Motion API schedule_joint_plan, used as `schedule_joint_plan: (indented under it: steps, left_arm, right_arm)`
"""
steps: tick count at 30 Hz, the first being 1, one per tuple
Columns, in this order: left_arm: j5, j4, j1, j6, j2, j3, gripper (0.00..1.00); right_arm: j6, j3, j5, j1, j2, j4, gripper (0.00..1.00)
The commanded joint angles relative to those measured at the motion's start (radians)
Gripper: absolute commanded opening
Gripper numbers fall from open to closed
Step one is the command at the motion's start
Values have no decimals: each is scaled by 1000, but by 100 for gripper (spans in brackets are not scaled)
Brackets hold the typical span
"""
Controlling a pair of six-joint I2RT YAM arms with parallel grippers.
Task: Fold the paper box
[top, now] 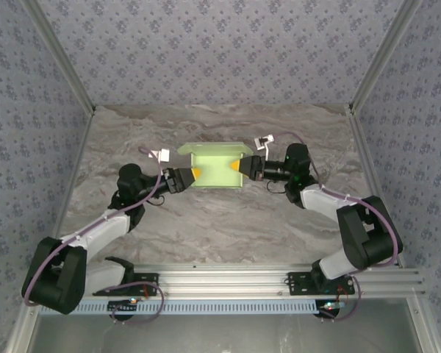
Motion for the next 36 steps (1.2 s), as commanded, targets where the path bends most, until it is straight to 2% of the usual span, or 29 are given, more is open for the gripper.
schedule_joint_plan:
  steps: [1,6,13,16,19,21,26,30,36]
  left_arm:
    - [7,137,12,-47,34,28,99]
    - [7,190,17,-84,84,36,96]
    - [26,369,19,-173,169,42,81]
    - [21,387,18,-183,182,48,79]
    - [21,391,19,-183,195,56,80]
    - [24,404,18,-186,200,60,77]
    - [30,402,17,-168,217,70,52]
    - [25,378,4,-138,225,74,51]
    - [-1,291,-33,-57,218,92,41]
  right_arm:
    - [-21,12,-25,-8,-30,2,31]
    - [-22,-1,-30,-11,-39,10,31]
    - [-24,-10,-37,-7,-42,8,30]
    - [-25,-11,-40,-4,-41,12,30]
    - [-24,-17,-38,-5,-43,15,30]
    - [-24,-14,-38,-3,-42,16,30]
    - [-22,-11,-40,2,-44,19,30]
    - [-18,-5,-41,10,-44,19,30]
    - [-17,-5,-31,24,-44,15,30]
